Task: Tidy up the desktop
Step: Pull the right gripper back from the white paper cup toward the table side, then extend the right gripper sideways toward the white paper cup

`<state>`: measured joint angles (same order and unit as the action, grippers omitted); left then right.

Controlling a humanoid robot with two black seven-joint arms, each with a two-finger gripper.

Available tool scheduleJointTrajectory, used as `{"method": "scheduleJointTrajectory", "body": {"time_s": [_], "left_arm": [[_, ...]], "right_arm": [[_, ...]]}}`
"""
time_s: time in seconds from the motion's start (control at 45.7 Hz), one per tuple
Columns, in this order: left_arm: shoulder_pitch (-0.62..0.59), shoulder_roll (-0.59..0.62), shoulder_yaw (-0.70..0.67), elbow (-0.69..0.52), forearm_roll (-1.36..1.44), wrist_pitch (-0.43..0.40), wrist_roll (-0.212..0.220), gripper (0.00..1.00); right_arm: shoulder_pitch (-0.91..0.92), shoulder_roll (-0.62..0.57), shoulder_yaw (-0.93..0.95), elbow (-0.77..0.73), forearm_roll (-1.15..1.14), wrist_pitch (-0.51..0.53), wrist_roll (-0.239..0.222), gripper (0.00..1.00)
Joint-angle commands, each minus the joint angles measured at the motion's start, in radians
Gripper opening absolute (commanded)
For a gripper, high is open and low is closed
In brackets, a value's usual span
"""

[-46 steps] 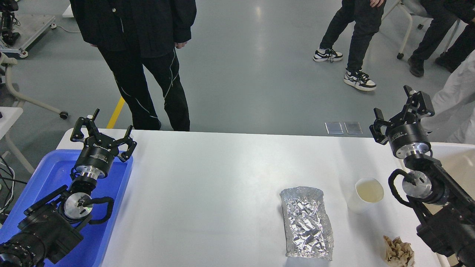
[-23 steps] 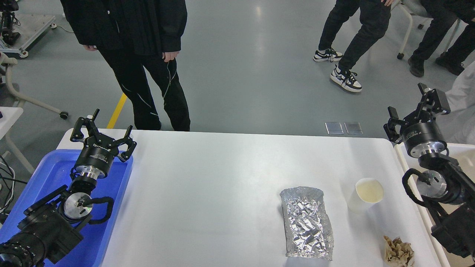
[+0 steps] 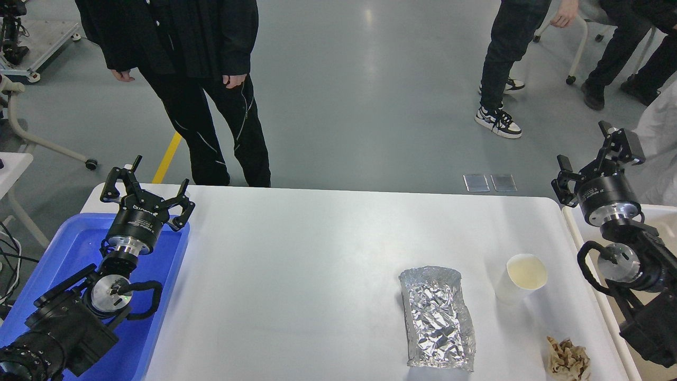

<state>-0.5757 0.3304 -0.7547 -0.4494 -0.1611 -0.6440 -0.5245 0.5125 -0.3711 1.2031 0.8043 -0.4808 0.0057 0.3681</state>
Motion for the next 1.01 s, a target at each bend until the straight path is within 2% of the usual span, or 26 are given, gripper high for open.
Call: {"method": "scheduleJointTrajectory", "body": {"time_s": [0.0, 0.197, 0.503, 0.613, 0.81, 0.985], "left_arm": [[0.000, -0.001, 0.000, 0.000, 0.000, 0.000, 0.000, 1.00], [-0.001, 0.001, 0.000, 0.000, 0.000, 0.000, 0.000, 1.00], [0.000, 0.001, 0.000, 0.000, 0.000, 0.000, 0.000, 1.00], [0.000, -0.001, 0.000, 0.000, 0.000, 0.001, 0.000, 1.00], [0.000, 0.001, 0.000, 0.000, 0.000, 0.000, 0.000, 1.00], [0.000, 0.001, 0.000, 0.000, 0.000, 0.001, 0.000, 1.00]], "right_arm": [[0.011, -0.037, -0.049, 0.000, -0.001, -0.003, 0.000, 1.00], [0.024, -0.064, -0.095, 0.003, -0.004, -0.004, 0.000, 1.00], [0.182, -0.336, -0.514, 0.004, -0.016, 0.000, 0.000, 1.00], [0.279, -0.413, -0.725, 0.013, -0.024, 0.003, 0.000, 1.00], [0.535, -0.485, -1.236, 0.064, -0.077, 0.031, 0.000, 1.00], [0.707, -0.502, -1.488, 0.107, -0.214, 0.039, 0.000, 1.00]]}}
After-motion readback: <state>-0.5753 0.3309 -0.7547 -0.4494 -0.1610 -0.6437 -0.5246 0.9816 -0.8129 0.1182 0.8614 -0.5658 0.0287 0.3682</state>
